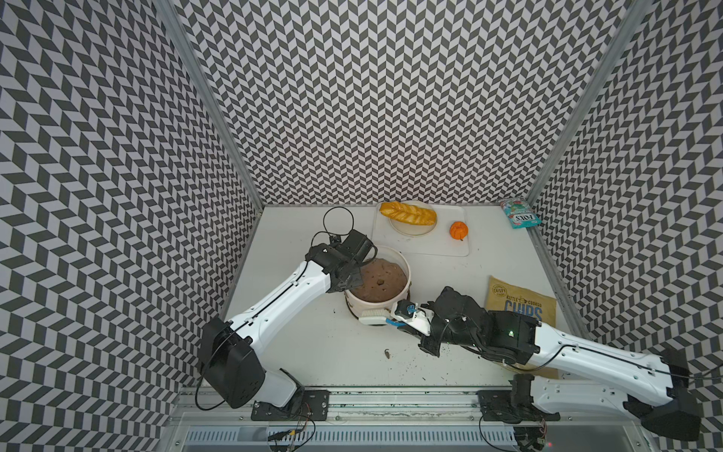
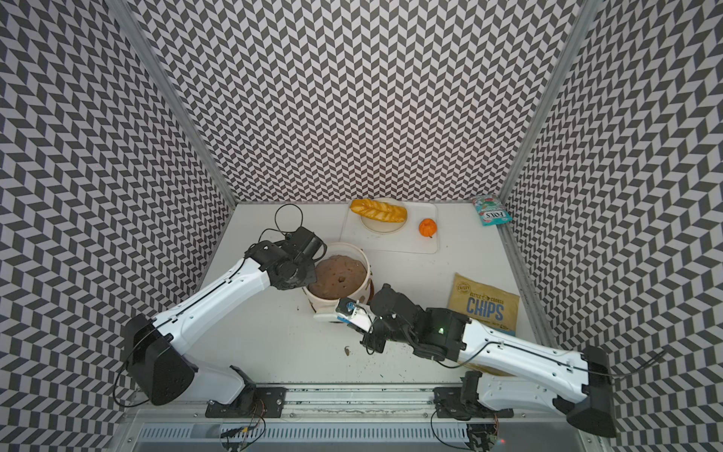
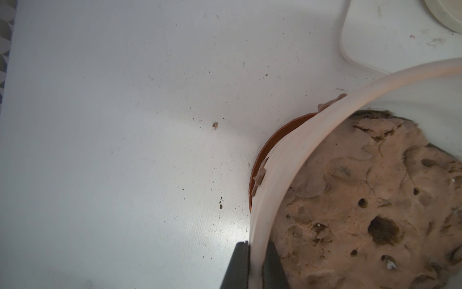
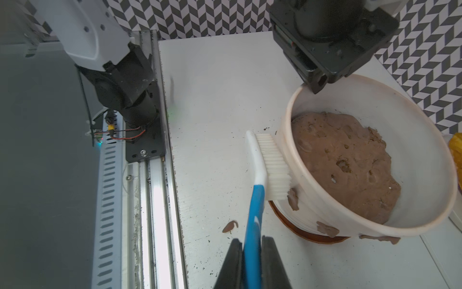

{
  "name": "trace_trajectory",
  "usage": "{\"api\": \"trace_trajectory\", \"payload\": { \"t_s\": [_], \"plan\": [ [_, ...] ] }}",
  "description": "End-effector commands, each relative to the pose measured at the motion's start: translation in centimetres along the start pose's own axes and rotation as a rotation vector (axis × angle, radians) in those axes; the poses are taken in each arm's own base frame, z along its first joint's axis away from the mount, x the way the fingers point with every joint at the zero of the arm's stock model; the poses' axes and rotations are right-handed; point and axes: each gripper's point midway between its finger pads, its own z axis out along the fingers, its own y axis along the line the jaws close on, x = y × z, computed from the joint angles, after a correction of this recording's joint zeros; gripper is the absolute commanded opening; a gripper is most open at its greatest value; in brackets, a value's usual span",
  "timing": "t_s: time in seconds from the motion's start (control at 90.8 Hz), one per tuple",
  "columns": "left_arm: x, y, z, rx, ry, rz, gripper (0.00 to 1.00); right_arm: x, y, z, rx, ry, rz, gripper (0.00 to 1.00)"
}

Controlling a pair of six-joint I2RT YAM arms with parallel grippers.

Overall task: Scrub the dried mud off the ceramic pot
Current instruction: Brush off the soil from the pot.

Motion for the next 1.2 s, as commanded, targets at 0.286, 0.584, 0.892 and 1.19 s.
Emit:
{"api": "trace_trajectory", "payload": {
  "t_s": [0.286,0.584,0.892,1.19],
  "plan": [
    [-4.6,-2.2,-0.2,0.080,-0.171,0.172,0.00,0.6,-5.5,1.0,0.139,0.020,0.118,0.00],
    [-4.7,-3.1,1.0,0.094,-0.165,0.310,0.00,4.1,-5.3,2.1,0.139,0.095,0.180,0.00],
    [-5.6,-3.8,1.0,0.110,-0.196,0.394,0.00,4.2,-0.5,2.7,-0.053,0.092,0.083,0.00],
    [-6.1,-4.1,1.2,0.122,-0.208,0.433,0.00,-0.6,0.8,0.3,-0.082,-0.100,0.058,0.00]
  ]
}}
